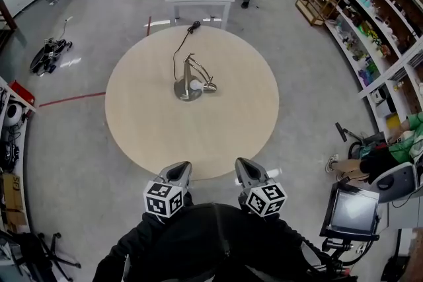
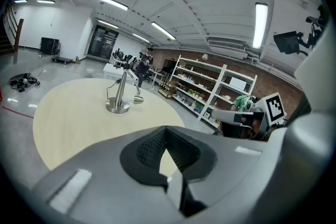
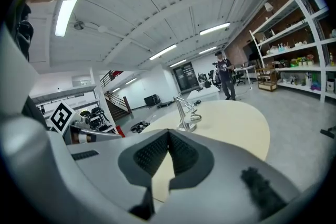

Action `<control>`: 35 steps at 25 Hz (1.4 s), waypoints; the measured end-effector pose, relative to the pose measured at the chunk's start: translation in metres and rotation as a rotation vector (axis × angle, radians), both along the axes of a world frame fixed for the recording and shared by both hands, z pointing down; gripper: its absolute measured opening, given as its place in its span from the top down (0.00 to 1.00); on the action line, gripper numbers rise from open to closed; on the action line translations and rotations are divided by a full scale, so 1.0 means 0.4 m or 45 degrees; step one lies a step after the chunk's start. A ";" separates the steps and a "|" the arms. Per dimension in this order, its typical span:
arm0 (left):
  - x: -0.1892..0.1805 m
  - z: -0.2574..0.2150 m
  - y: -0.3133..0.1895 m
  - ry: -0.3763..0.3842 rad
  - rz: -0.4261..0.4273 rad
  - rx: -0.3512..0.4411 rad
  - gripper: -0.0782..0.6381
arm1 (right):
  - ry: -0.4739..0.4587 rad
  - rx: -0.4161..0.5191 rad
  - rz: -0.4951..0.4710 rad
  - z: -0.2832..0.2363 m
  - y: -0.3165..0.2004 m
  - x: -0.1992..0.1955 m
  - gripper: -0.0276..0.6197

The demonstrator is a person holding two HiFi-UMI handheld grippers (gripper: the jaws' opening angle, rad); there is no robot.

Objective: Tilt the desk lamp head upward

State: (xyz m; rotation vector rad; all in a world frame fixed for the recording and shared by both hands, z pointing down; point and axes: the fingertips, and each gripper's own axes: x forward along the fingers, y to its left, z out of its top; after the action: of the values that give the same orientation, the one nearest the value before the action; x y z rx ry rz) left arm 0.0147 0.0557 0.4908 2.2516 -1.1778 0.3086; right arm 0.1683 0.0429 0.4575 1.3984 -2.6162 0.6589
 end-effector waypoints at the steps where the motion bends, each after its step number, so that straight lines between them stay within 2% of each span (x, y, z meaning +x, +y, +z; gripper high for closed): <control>1: -0.008 0.000 -0.020 0.003 0.006 -0.003 0.88 | 0.002 -0.005 0.009 0.001 -0.017 -0.007 0.97; 5: -0.048 -0.001 -0.106 0.006 0.030 -0.003 0.88 | 0.004 -0.004 0.035 0.000 -0.092 -0.051 0.97; 11: -0.102 0.012 -0.222 0.050 0.071 -0.003 0.88 | -0.009 -0.096 -0.050 0.043 -0.184 -0.158 0.95; 15: -0.143 0.032 -0.288 0.109 0.103 0.003 0.86 | -0.018 -0.179 0.013 0.085 -0.258 -0.184 0.92; 19: -0.189 0.040 -0.359 0.151 0.099 0.029 0.84 | 0.043 -0.185 0.033 0.085 -0.343 -0.217 0.85; 24: -0.208 0.085 -0.375 0.003 0.218 0.113 0.79 | 0.034 -0.229 -0.001 0.111 -0.397 -0.280 0.82; 26: -0.208 0.097 -0.384 -0.013 0.241 0.116 0.77 | 0.010 -0.278 -0.001 0.136 -0.418 -0.289 0.82; 32: -0.212 0.105 -0.477 -0.078 0.187 0.107 0.74 | -0.076 -0.311 0.047 0.175 -0.527 -0.269 0.72; 35: -0.210 0.113 -0.505 -0.122 0.154 0.091 0.74 | -0.130 -0.362 0.044 0.214 -0.570 -0.258 0.72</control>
State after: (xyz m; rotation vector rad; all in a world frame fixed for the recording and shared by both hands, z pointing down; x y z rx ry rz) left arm -0.0691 -0.1465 0.5361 2.3985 -1.1189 0.4322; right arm 0.0649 -0.1850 0.5430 1.3575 -2.4511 1.0849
